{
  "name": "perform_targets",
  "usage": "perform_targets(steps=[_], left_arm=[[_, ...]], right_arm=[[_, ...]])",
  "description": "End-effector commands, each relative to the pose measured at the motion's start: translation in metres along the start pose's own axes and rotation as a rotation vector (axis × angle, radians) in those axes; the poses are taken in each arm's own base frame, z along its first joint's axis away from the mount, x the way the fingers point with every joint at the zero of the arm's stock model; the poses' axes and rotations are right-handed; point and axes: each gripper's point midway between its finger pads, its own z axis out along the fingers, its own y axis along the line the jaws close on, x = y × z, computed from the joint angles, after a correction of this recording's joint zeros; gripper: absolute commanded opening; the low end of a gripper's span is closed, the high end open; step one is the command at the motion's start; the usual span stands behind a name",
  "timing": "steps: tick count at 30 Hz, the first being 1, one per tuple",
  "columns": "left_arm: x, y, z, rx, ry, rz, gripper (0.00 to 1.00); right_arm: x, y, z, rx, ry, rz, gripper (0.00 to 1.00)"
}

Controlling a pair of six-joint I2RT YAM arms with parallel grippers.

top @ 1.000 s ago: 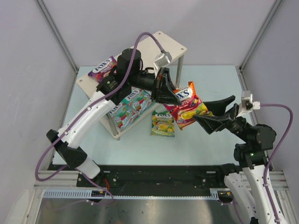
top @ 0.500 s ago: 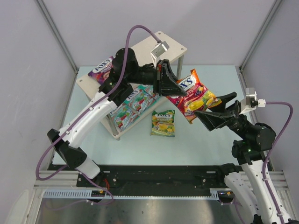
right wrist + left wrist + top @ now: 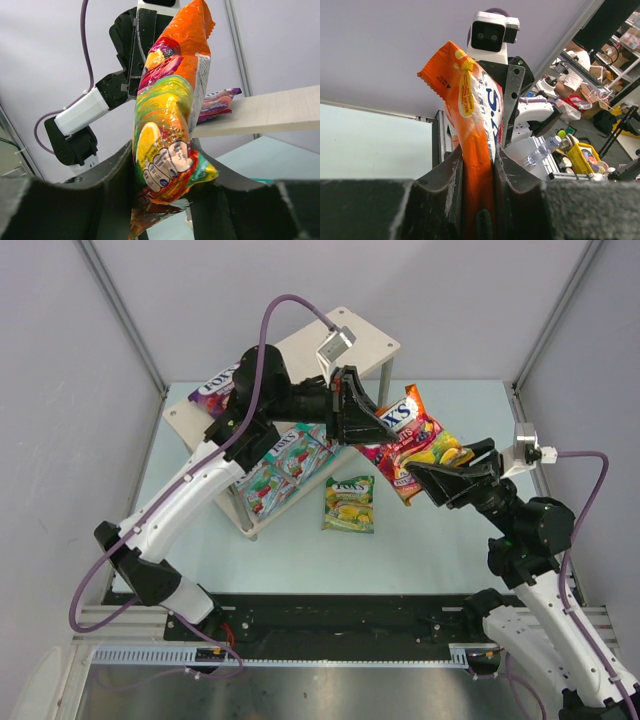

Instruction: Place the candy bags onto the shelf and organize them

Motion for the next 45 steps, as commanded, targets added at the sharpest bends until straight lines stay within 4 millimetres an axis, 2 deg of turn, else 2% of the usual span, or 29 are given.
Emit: perform_targets(steps=[1, 2, 6, 7, 8, 9, 10, 11, 14, 15, 18, 19, 20, 23, 24, 25, 27, 29, 30, 32, 33, 34, 36, 37, 39, 40, 41, 43, 45], left_arm=[[-0.023, -0.009, -0.003, -0.048, -0.085, 0.079, 0.11], [-0.021, -0.007, -0.004, -0.06, -0.082, 0.078, 0.11], [-0.021, -0.004, -0.007, -0.096, -0.084, 0.095, 0.23], [-0.022, -0.003, -0.008, -0.113, -0.089, 0.102, 0.34], [-0.023, -0.003, -0.011, -0.136, -0.085, 0.123, 0.57], [-0.028, 0.003, -0.014, -0.185, -0.104, 0.135, 0.69], [-0.037, -0.001, -0.018, -0.208, -0.119, 0.186, 0.89], [-0.039, 0.0, -0.023, -0.25, -0.116, 0.187, 1.0], [-0.069, -0.005, -0.047, -0.415, -0.178, 0.29, 1.0], [-0.083, -0.002, -0.06, -0.51, -0.222, 0.321, 1.0], [-0.112, -0.018, -0.102, -0.694, -0.304, 0.438, 1.0], [-0.114, -0.02, -0.112, -0.738, -0.315, 0.449, 1.0], [-0.121, -0.036, -0.129, -0.778, -0.36, 0.478, 1.0], [-0.121, -0.038, -0.158, -0.9, -0.395, 0.503, 1.0], [-0.118, -0.048, -0.166, -0.898, -0.402, 0.516, 1.0], [-0.118, -0.048, -0.174, -0.935, -0.418, 0.514, 1.0], [-0.111, -0.051, -0.181, -0.95, -0.419, 0.512, 1.0], [-0.108, -0.052, -0.187, -0.966, -0.42, 0.513, 1.0], [-0.105, -0.052, -0.19, -0.976, -0.417, 0.514, 1.0], [-0.104, -0.053, -0.195, -0.994, -0.418, 0.514, 1.0], [-0.102, -0.055, -0.198, -1.002, -0.413, 0.512, 1.0], [-0.101, -0.055, -0.2, -1.011, -0.415, 0.511, 1.0], [-0.1, -0.057, -0.203, -1.016, -0.421, 0.513, 1.0], [-0.099, -0.057, -0.204, -1.018, -0.42, 0.515, 1.0], [-0.098, -0.059, -0.206, -1.019, -0.423, 0.513, 1.0], [-0.098, -0.059, -0.206, -1.019, -0.422, 0.516, 1.0], [-0.097, -0.06, -0.208, -1.024, -0.422, 0.515, 1.0], [-0.097, -0.062, -0.21, -1.027, -0.423, 0.518, 1.0], [-0.096, -0.062, -0.212, -1.038, -0.422, 0.518, 1.0]], right_arm=[[-0.001, 0.008, 0.003, -0.031, -0.007, -0.024, 0.39], [-0.002, 0.008, 0.002, -0.025, -0.013, -0.029, 0.3], [-0.004, 0.002, 0.002, 0.009, -0.025, -0.02, 0.16], [-0.004, 0.003, 0.002, 0.009, -0.025, -0.02, 0.14], [-0.005, 0.002, 0.003, 0.012, -0.025, -0.018, 0.12], [-0.003, 0.0, 0.003, 0.023, -0.02, -0.014, 0.13], [-0.004, -0.001, 0.003, 0.03, -0.021, -0.013, 0.13], [-0.006, -0.003, 0.003, 0.043, -0.027, -0.015, 0.13], [-0.006, -0.009, 0.005, 0.072, -0.023, -0.018, 0.13], [-0.005, -0.013, 0.007, 0.082, -0.017, -0.016, 0.13], [-0.007, -0.019, 0.018, 0.089, -0.006, -0.017, 0.13], [-0.008, -0.02, 0.021, 0.092, -0.006, -0.014, 0.12], [-0.015, -0.02, 0.026, 0.095, -0.019, -0.017, 0.12], [-0.009, -0.041, 0.045, 0.142, 0.0, 0.017, 0.12], [-0.021, -0.037, 0.055, 0.139, -0.016, 0.016, 0.12], [-0.012, -0.052, 0.064, 0.167, 0.007, 0.025, 0.12], [-0.022, -0.049, 0.081, 0.16, -0.014, 0.021, 0.12], [-0.014, -0.065, 0.098, 0.201, -0.01, 0.033, 0.13], [-0.024, -0.064, 0.109, 0.199, -0.031, 0.03, 0.13], [-0.009, -0.089, 0.125, 0.262, -0.009, 0.064, 0.13], [-0.026, -0.087, 0.137, 0.265, -0.042, 0.067, 0.14], [-0.003, -0.108, 0.146, 0.312, 0.01, 0.101, 0.15], [-0.013, -0.109, 0.164, 0.335, -0.016, 0.112, 0.14], [0.005, -0.124, 0.171, 0.374, 0.019, 0.13, 0.14], [0.014, -0.133, 0.181, 0.418, 0.018, 0.141, 0.14], [0.007, -0.131, 0.19, 0.418, 0.007, 0.14, 0.14], [0.024, -0.144, 0.197, 0.446, 0.036, 0.146, 0.14], [0.024, -0.143, 0.211, 0.447, 0.042, 0.147, 0.13], [0.046, -0.15, 0.223, 0.452, 0.078, 0.151, 0.13]])
